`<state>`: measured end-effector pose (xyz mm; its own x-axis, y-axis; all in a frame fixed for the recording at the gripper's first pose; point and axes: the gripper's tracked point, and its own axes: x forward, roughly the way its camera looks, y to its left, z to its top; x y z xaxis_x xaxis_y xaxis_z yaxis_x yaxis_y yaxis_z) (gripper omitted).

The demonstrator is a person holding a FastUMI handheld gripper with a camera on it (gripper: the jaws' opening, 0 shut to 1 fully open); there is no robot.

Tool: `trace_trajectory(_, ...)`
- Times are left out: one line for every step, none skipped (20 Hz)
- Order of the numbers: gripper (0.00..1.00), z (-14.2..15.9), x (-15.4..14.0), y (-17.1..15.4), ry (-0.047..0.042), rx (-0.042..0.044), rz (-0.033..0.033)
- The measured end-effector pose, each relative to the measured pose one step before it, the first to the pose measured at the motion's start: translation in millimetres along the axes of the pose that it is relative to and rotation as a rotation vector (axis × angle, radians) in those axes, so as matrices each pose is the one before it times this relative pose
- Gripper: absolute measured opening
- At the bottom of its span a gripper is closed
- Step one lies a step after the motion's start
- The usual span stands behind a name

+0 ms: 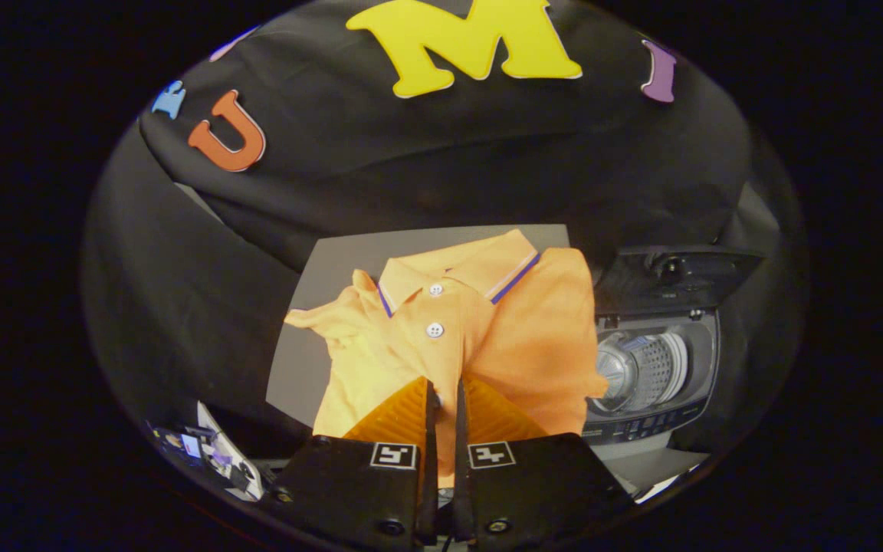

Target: Put the clothes into the washing machine and then close the washing machine lid.

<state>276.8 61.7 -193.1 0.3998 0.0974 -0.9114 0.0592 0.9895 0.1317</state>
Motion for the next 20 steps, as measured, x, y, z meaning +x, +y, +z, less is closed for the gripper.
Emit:
trace_trajectory(0.12,-4.54,-4.12,-3.81,-0.01861,0.00965,-0.0171)
trace_trajectory(0.11,-7.17,-2.08,-3.63,-0.01672,0.0196,-0.01518)
trace_trajectory(0.11,-2.51,-4.08,-5.14,-0.01204,0.02513,-0.01216)
trace_trajectory(0.11,-2.76,-8.34,-8.08,-0.00978,0.02658,-0.00951)
trace_trajectory(0.11,-3.42,-6.14,-9.52,-0.00811,0.02358,-0.00908)
trace_trajectory(0.12,-4.71,-8.6,-11.93,-0.00915,0.02195,-0.00508)
trace_trajectory(0.12,-2.56,-7.82,-10.72,-0.00946,0.01952,-0.00656)
trace_trajectory(0.11,-2.29,-8.69,-11.75,-0.01162,0.02059,-0.00633)
trace_trajectory(0.11,-0.84,-5.49,-8.9,-0.00869,0.01404,-0.0034)
trace_trajectory(0.11,-2.2,-6.26,-11.91,-0.01121,0.01679,-0.00171)
trace_trajectory(0.11,0.73,-4.98,-10.46,-0.0091,0.01445,-0.00171)
trace_trajectory(0.11,0.53,-2.27,-10.81,-0.00678,0.01456,-0.00127)
trace_trajectory(0.11,3.26,-1.34,-11.2,-0.00508,0.01282,-0.00068)
trace_trajectory(0.11,4.21,-0.97,-12.53,-0.00191,0.01556,0.00085)
trace_trajectory(0.11,5.56,-0.15,-8.3,-0.00077,0.01347,0.00272)
trace_trajectory(0.11,4.22,-2.53,-10.17,-0.0033,0.0018,0.00128)
trace_trajectory(0.12,6.75,0.08,-10.29,-0.00626,-0.00955,-0.00306)
trace_trajectory(0.11,4.31,-0.67,-7.56,-0.00663,-0.01848,-0.00425)
trace_trajectory(0.11,8.84,0.87,-11.37,-0.01324,-0.01607,-0.0078)
trace_trajectory(0.11,4.95,1.38,-10.03,-0.00606,-0.00882,-0.00932)
